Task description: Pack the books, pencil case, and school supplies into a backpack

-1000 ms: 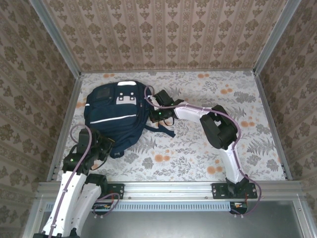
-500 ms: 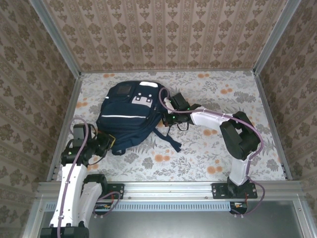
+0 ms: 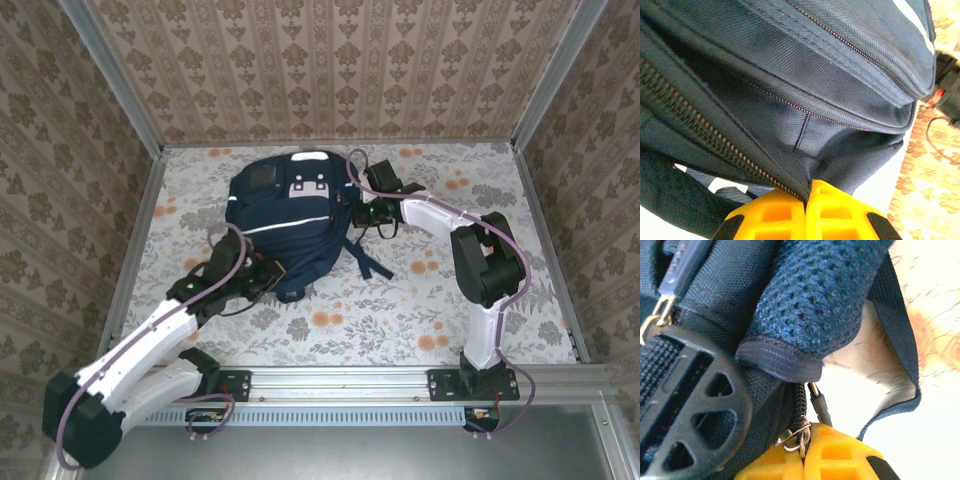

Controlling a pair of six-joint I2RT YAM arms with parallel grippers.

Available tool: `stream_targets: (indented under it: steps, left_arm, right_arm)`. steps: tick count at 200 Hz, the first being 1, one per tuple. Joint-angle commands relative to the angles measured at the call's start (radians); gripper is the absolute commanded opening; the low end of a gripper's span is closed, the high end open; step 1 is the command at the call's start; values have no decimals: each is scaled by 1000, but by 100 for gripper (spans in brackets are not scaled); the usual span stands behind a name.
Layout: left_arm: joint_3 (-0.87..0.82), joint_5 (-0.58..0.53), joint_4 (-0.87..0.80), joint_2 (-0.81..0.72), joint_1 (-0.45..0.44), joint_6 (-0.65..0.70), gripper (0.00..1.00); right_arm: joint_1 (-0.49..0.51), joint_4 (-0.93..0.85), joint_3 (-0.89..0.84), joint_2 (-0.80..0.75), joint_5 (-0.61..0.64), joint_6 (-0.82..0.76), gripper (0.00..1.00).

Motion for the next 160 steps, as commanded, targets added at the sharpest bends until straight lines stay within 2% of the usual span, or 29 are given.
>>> stream_targets:
  steps: [1, 13, 29, 46, 59, 70, 89, 96, 99, 115, 119, 126, 133, 160]
  left_arm:
    - [97, -89, -10, 75, -63, 17, 0]
    - [115, -74, 10, 124, -82, 21, 0]
    - [143, -64, 20, 167, -96, 39, 0]
    - [194, -92, -57, 187, -98, 87, 27]
    - [229, -129, -130, 188, -93, 124, 51]
    - [256, -143, -185, 183, -75, 160, 66]
    - [302, -154, -277, 165, -26, 246, 77]
    - [322, -161, -313, 160, -5, 282, 91]
    - [330, -164, -329, 157, 7, 301, 94]
    - [379, -196, -419, 146, 73, 401, 100]
    - [391, -205, -436, 143, 92, 426, 100]
    - [405, -217, -457, 141, 130, 470, 100]
    - [415, -224, -469, 138, 174, 511, 100]
    - [399, -302, -410, 137, 358, 658, 100]
  right_arm:
    - [-95, 5, 86, 29, 211, 33, 0]
    - [-107, 2, 83, 31, 211, 45, 0]
    - [-113, 0, 66, 16, 207, 51, 16]
    - [-113, 1, 34, -21, 190, 64, 41]
    - [-112, 16, -12, -66, 189, 78, 47]
    - [-113, 25, -55, -109, 185, 88, 50]
    - [-113, 37, -135, -198, 165, 103, 57]
    - [-113, 41, -170, -237, 164, 111, 61]
    - [-113, 44, -183, -254, 163, 114, 63]
    - [-113, 56, -261, -353, 170, 114, 76]
    - [-113, 55, -282, -386, 180, 114, 85]
    - [-113, 53, -304, -423, 194, 110, 88]
    - [-114, 47, -326, -466, 212, 102, 99]
    - [-132, 18, -390, -622, 287, 68, 99]
